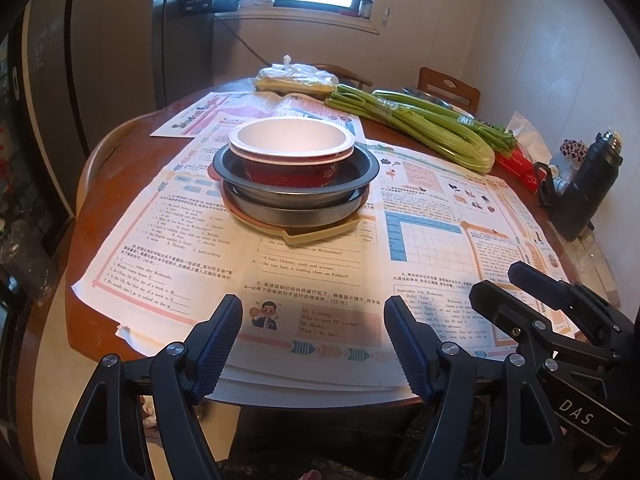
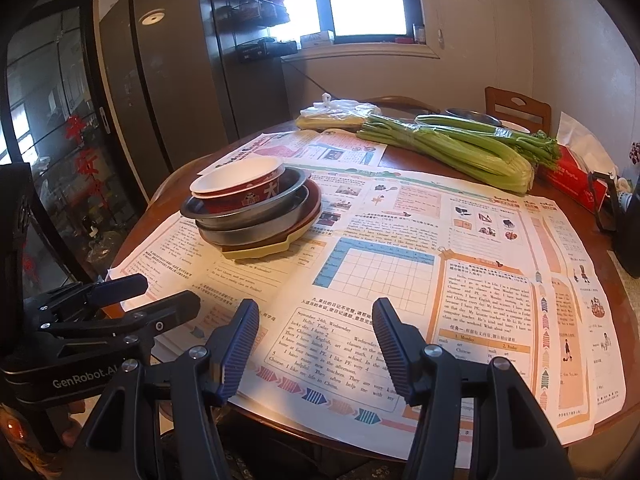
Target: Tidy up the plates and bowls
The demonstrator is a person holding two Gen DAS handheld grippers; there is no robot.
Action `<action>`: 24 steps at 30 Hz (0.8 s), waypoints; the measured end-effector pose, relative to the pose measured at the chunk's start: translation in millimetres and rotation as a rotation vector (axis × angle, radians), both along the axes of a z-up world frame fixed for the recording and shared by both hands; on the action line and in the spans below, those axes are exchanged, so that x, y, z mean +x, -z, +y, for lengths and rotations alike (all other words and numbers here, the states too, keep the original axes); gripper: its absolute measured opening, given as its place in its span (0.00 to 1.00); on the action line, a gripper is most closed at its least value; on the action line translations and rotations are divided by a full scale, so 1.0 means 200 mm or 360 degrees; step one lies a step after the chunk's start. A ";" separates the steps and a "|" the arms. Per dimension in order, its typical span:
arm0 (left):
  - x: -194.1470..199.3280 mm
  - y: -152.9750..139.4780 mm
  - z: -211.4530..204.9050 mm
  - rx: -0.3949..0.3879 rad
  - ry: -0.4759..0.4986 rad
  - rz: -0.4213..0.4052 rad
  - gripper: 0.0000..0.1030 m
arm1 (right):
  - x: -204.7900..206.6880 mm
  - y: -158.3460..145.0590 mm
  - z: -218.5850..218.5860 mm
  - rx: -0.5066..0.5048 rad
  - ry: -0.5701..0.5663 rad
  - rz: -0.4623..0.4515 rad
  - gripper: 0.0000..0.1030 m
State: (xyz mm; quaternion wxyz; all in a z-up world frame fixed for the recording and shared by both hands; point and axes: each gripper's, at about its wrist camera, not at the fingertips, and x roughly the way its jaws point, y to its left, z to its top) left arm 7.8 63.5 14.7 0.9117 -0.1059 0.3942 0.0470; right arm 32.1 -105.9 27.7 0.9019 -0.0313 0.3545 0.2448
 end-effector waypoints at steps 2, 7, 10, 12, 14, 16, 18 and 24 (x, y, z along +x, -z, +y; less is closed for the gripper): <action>0.00 0.00 0.00 0.0003 0.0002 -0.0005 0.73 | 0.00 0.00 0.00 0.0003 0.0000 -0.0005 0.57; -0.02 -0.02 -0.02 0.0053 0.0010 -0.0024 0.73 | 0.00 0.00 -0.01 0.0019 0.0010 -0.0001 0.57; -0.02 -0.02 -0.02 0.0055 0.0008 -0.0029 0.73 | 0.00 0.00 -0.01 0.0015 0.0010 0.0007 0.57; -0.02 -0.02 -0.02 0.0057 0.0006 -0.0021 0.73 | 0.00 0.00 -0.01 0.0014 0.0005 0.0013 0.57; -0.01 -0.02 -0.03 0.0067 0.0009 -0.0019 0.73 | 0.00 0.01 -0.01 0.0009 0.0007 0.0010 0.57; -0.01 -0.02 -0.03 0.0067 0.0019 -0.0017 0.73 | 0.00 0.01 0.00 -0.0012 0.0019 -0.0003 0.57; -0.01 -0.01 -0.03 0.0064 0.0019 -0.0013 0.73 | 0.00 0.01 0.00 -0.0016 0.0020 -0.0003 0.57; 0.00 0.00 -0.01 0.0059 0.0008 -0.0001 0.73 | 0.01 0.03 0.00 -0.0018 0.0021 0.0014 0.57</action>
